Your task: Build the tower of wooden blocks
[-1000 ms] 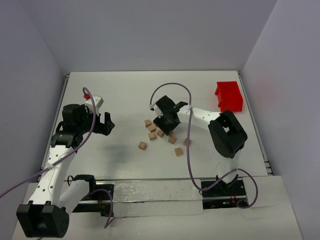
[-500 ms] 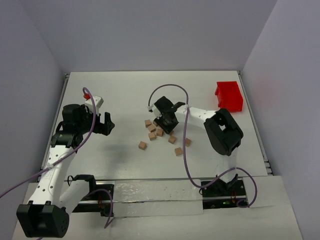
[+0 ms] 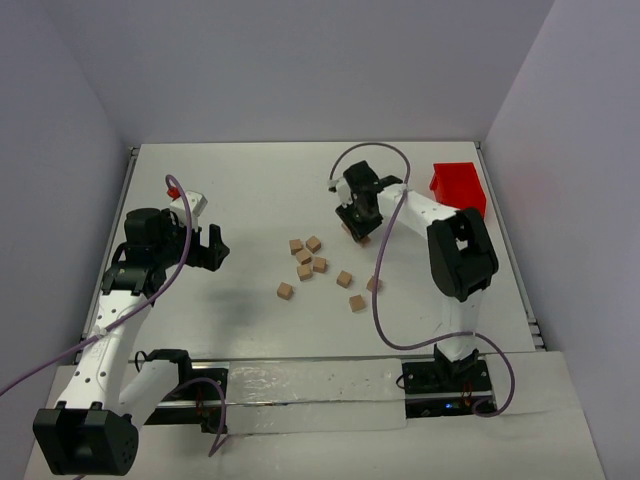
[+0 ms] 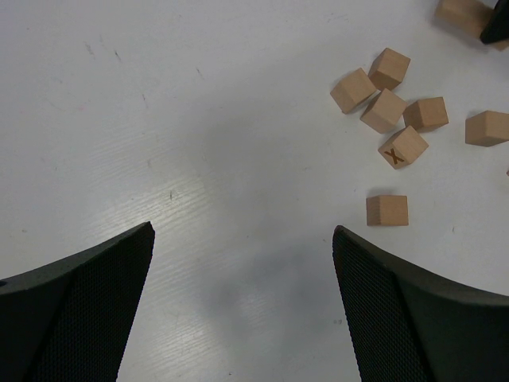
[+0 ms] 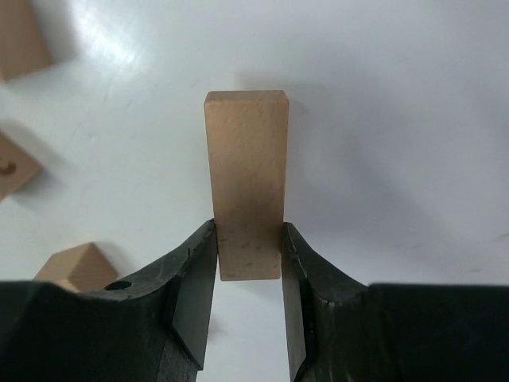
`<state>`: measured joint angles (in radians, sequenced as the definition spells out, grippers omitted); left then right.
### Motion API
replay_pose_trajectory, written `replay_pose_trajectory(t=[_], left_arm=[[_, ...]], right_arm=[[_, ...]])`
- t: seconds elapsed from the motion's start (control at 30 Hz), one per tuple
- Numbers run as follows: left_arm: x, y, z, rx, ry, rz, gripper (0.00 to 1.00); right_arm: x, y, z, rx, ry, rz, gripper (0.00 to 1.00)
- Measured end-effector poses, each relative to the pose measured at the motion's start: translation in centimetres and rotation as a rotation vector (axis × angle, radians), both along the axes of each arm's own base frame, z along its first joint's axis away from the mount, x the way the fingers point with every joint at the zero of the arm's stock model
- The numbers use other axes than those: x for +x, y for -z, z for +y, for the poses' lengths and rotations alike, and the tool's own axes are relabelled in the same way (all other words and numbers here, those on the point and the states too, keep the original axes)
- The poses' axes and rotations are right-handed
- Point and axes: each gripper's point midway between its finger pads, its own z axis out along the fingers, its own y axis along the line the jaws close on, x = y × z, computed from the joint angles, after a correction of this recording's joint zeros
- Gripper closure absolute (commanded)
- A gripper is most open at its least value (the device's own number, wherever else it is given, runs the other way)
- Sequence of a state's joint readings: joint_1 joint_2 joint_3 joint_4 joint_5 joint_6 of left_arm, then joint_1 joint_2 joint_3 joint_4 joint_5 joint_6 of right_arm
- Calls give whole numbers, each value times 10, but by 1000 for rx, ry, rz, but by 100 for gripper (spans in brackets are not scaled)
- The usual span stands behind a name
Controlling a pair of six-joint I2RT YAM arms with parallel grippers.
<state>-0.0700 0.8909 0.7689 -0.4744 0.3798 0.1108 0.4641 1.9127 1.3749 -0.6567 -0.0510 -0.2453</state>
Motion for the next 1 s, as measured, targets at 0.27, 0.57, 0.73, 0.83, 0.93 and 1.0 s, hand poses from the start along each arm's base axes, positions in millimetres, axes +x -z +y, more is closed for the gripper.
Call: replay_pose_trajectory(t=[0.27,0.57,0.73,0.83,0.93,1.0], left_arm=[[0,0,0,1,0,1,1],[0,0,0,0,0,1,1],[0,0,0,0,0,-1,1],[0,-1,0,0,0,-3,1],[0,-1,0,0,0,-4,1],[0,-1,0,0,0,-4,1]], right_arm=[[75,-13,40,64,-1,-89,100],[41,18,88,22,-154,-16,100],[12,20,115,17,-298,-14,100],[-7,21,123,6,-389,-10,100],[-21,21,127,8,-465,1,100],[-31,21,128,13,-514,7,100]])
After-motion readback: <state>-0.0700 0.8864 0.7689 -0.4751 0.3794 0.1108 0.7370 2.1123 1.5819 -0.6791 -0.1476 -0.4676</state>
